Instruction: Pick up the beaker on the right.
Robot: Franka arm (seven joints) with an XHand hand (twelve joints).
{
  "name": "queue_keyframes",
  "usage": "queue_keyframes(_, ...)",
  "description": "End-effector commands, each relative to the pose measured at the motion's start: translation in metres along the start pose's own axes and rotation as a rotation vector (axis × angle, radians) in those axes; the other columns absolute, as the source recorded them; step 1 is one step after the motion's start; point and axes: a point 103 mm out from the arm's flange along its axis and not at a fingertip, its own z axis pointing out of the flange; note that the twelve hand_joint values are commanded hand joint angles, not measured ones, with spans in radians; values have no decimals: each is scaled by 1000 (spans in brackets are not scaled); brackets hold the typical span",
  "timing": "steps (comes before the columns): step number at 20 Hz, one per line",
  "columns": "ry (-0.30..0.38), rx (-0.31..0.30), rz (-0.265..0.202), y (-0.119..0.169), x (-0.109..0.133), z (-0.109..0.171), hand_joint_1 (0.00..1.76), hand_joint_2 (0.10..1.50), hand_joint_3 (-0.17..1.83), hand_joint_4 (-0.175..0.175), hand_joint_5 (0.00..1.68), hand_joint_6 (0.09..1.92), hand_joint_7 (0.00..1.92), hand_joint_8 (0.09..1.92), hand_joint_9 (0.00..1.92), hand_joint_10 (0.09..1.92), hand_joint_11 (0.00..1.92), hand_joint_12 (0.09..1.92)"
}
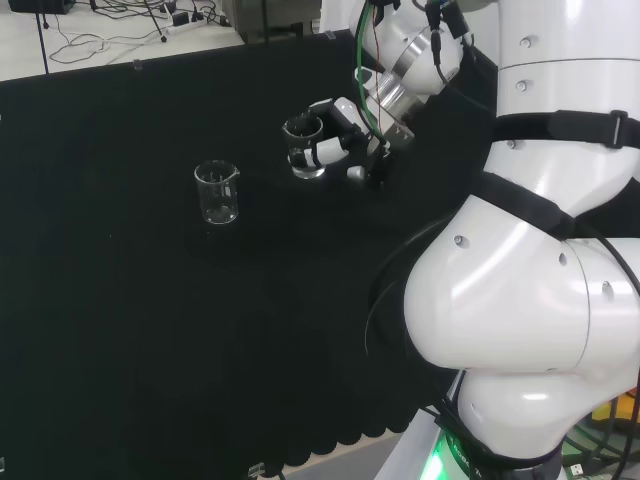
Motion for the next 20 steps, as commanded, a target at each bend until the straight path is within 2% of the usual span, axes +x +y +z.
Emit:
queue_keyframes(1,-24,61,-18,-1,10,-17,1434,604,716,-175,1166,732,1337,696,1342,651,1068,846)
queue_keyframes(7,-38,157,-29,1,25,-27,1436,587,740,-175,1173,722,1346,684,1360,643,1082,837)
queue_keyframes(10,-41,186,-35,1,35,-30,1436,582,748,-175,1175,720,1348,682,1365,640,1087,832)
queue_keyframes(12,-46,203,-42,1,41,-30,1424,690,573,-175,1185,713,1265,710,1296,669,1085,821)
queue_keyframes(14,-53,226,-51,1,48,-31,1418,744,486,-175,1186,711,1227,724,1263,685,1085,815)
queue_keyframes(20,-81,292,-71,4,68,-35,1417,763,455,-175,1187,710,1214,725,1253,692,1087,812)
